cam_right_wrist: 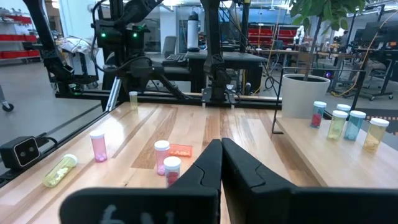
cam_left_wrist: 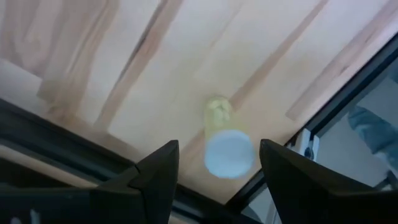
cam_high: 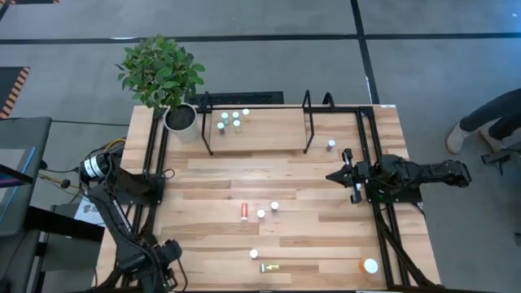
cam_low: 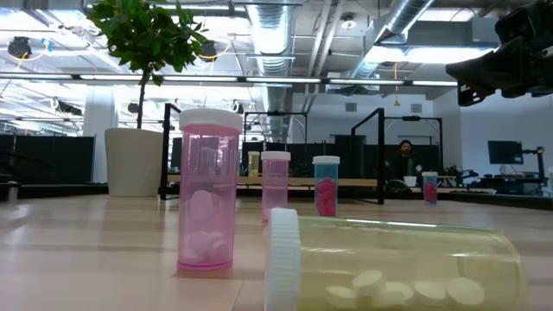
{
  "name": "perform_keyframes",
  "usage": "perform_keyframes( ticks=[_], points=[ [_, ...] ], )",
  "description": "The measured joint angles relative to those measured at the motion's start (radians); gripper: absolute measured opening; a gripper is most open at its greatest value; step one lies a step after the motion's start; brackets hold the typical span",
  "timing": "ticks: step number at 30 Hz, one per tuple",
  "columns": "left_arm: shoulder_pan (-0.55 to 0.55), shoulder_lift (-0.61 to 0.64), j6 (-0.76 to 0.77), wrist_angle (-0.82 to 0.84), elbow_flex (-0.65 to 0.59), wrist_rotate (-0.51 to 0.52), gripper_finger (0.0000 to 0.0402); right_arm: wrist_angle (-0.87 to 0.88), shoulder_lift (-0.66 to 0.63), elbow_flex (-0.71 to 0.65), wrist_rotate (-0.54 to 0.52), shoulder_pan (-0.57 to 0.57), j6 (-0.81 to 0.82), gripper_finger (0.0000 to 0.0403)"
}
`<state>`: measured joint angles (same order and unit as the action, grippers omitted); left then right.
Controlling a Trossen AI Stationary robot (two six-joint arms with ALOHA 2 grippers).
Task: Pick and place medicine bottles onto shelf by color
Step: Put the yellow pill bottle on the shelf
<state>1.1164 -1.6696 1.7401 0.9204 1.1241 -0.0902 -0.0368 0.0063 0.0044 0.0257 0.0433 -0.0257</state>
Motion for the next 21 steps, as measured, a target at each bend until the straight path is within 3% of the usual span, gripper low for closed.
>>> perform_keyframes(
  ticks=[21],
  points=[
    [-0.008, 0.000, 0.024, -0.027, -0.004, -0.002, 0.0210, 0.000, 0.000, 0.000, 0.000, 0.000, 0.000, 0.0026]
  ],
)
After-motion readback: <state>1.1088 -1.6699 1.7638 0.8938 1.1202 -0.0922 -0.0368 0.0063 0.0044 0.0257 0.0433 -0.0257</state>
